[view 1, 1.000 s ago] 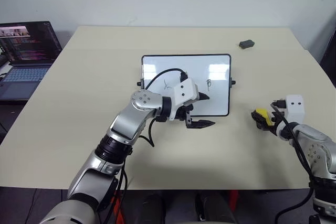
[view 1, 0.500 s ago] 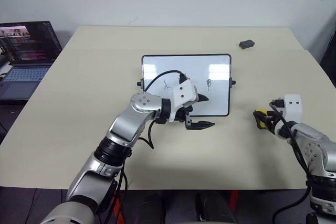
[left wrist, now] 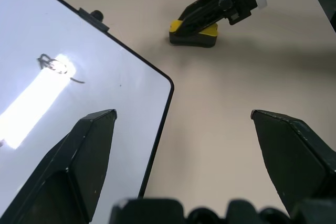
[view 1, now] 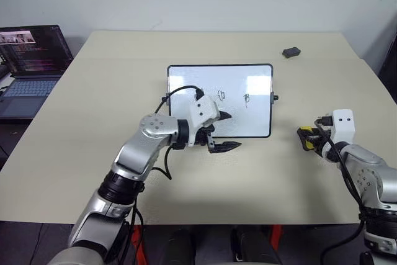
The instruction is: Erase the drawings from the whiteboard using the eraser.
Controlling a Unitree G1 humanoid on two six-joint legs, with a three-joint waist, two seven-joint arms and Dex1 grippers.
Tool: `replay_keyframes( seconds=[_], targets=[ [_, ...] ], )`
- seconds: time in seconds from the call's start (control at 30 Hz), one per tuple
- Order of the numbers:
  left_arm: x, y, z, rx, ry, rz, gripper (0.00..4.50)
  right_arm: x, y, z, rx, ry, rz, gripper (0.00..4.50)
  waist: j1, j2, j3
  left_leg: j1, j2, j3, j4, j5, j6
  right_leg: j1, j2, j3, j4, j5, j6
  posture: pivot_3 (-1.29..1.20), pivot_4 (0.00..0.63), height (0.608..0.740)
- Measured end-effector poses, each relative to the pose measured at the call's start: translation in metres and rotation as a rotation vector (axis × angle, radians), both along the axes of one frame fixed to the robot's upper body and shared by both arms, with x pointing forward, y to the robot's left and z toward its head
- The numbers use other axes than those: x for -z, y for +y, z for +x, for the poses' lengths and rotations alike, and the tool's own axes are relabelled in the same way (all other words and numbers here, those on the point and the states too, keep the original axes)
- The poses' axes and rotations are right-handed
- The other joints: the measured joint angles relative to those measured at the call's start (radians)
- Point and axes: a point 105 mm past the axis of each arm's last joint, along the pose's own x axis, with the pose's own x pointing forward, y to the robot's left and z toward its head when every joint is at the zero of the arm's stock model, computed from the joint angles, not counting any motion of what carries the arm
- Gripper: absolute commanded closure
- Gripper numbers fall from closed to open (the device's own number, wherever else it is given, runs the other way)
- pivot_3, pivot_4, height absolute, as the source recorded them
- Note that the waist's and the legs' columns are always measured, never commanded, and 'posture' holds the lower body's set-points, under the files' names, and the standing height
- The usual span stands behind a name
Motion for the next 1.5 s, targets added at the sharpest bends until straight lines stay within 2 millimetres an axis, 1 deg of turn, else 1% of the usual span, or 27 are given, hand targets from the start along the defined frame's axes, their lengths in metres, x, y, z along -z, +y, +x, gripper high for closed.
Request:
replay_keyframes(
  seconds=[0.03,0.1,0.2,0.27,0.3,0.47,0.53,0.63,0.73,0.8,0.87,1.03,1.2,1.3,1.5],
  targets=[
    [0.000,0.003,-0.002,-0.010,0.000,0.003,0.00,-0.002,0.001,-0.002,-0.011,-0.016,-0.006,3.51,0.000,0.000,0.000,0.000,0.000,0.000,0.000,0.000,0.000,0.000,0.000,0.000,0.000,0.000,0.000,0.00,0.150,0.740],
    [0.000,0.008,-0.004,-0.039,0.009,0.006,0.00,-0.012,0.005,-0.005,-0.034,-0.087,-0.034,3.51,0.000,0.000,0.000,0.000,0.000,0.000,0.000,0.000,0.000,0.000,0.000,0.000,0.000,0.000,0.000,0.00,0.150,0.740],
    [0.000,0.019,0.002,-0.121,0.027,0.004,0.00,-0.041,0.017,-0.009,-0.089,-0.240,-0.089,3.51,-0.001,0.000,0.000,0.000,0.000,0.000,0.000,0.000,0.000,0.000,0.000,0.000,0.000,0.000,0.000,0.00,0.150,0.740],
    [-0.005,0.024,0.006,-0.166,0.020,-0.011,0.00,-0.060,0.026,-0.012,-0.119,-0.349,-0.126,3.51,-0.001,0.000,0.000,0.001,0.000,0.000,0.000,0.000,0.000,0.000,0.000,-0.001,0.001,0.000,0.001,0.00,0.150,0.740],
    [-0.006,0.025,0.006,-0.176,0.014,-0.014,0.00,-0.065,0.030,-0.012,-0.129,-0.378,-0.135,3.51,-0.001,0.000,0.000,0.001,0.000,0.000,0.000,0.000,0.000,0.000,0.000,-0.001,0.001,0.000,0.001,0.00,0.150,0.740],
    [-0.012,0.037,0.012,-0.267,0.004,-0.013,0.00,-0.086,0.060,-0.001,-0.199,-0.518,-0.110,3.51,-0.003,0.000,0.000,0.001,0.000,0.000,0.000,0.000,0.000,0.000,0.000,0.000,0.001,0.000,0.001,0.00,0.150,0.740],
    [-0.016,0.039,0.013,-0.291,0.001,-0.025,0.00,-0.092,0.068,0.006,-0.212,-0.554,-0.099,3.51,-0.001,0.000,0.000,0.001,0.000,0.000,0.000,0.000,0.000,0.000,0.000,0.000,0.001,0.000,0.001,0.00,0.150,0.740],
    [-0.020,0.044,0.009,-0.305,0.005,-0.029,0.00,-0.092,0.080,0.014,-0.234,-0.576,-0.099,3.51,0.000,0.000,0.000,0.000,0.000,0.000,0.000,0.000,0.000,0.000,-0.001,0.000,0.000,0.000,0.001,0.00,0.150,0.740],
    [-0.015,0.053,0.001,-0.304,0.032,0.009,0.00,-0.092,0.103,0.025,-0.288,-0.595,-0.088,3.52,-0.004,0.000,0.000,0.001,0.000,0.000,0.000,0.000,0.000,-0.001,-0.001,0.000,0.000,0.000,0.000,0.00,0.150,0.740],
    [-0.017,0.059,0.002,-0.321,0.030,0.010,0.00,-0.092,0.118,0.031,-0.329,-0.610,-0.086,3.52,-0.003,-0.001,0.000,0.001,0.000,0.000,0.000,0.000,0.000,-0.001,-0.001,-0.001,0.001,0.000,0.000,0.00,0.150,0.740],
    [-0.020,0.066,0.004,-0.346,0.014,0.010,0.00,-0.090,0.127,0.036,-0.361,-0.621,-0.108,3.52,-0.002,-0.001,0.000,0.001,0.000,0.000,0.000,0.000,-0.001,-0.001,-0.001,-0.001,0.001,0.000,0.000,0.00,0.150,0.740],
    [-0.017,0.064,0.004,-0.339,0.001,0.015,0.00,-0.088,0.138,0.055,-0.385,-0.627,-0.161,3.52,0.000,-0.001,0.000,0.000,0.000,0.000,0.000,0.000,0.000,-0.001,-0.001,-0.001,0.000,0.001,0.000,0.00,0.150,0.740],
    [-0.012,0.058,0.002,-0.306,-0.010,0.029,0.00,-0.081,0.135,0.065,-0.381,-0.614,-0.203,3.52,-0.001,-0.001,0.000,0.000,0.000,0.000,0.000,0.000,0.000,-0.001,-0.001,-0.001,0.000,0.001,0.000,0.00,0.150,0.740],
    [-0.012,0.056,0.002,-0.301,-0.010,0.026,0.00,-0.069,0.133,0.069,-0.382,-0.572,-0.212,3.52,-0.001,-0.001,0.000,0.000,0.000,0.000,0.000,0.000,0.000,-0.001,-0.001,-0.001,0.000,0.001,0.000,0.00,0.150,0.740],
    [-0.013,0.055,0.003,-0.302,-0.004,0.022,0.00,-0.051,0.145,0.066,-0.454,-0.556,-0.221,3.52,-0.008,-0.002,0.000,0.003,0.001,0.000,0.001,0.000,0.000,0.001,-0.001,0.000,0.002,0.001,0.000,0.00,0.150,0.740]
  ],
)
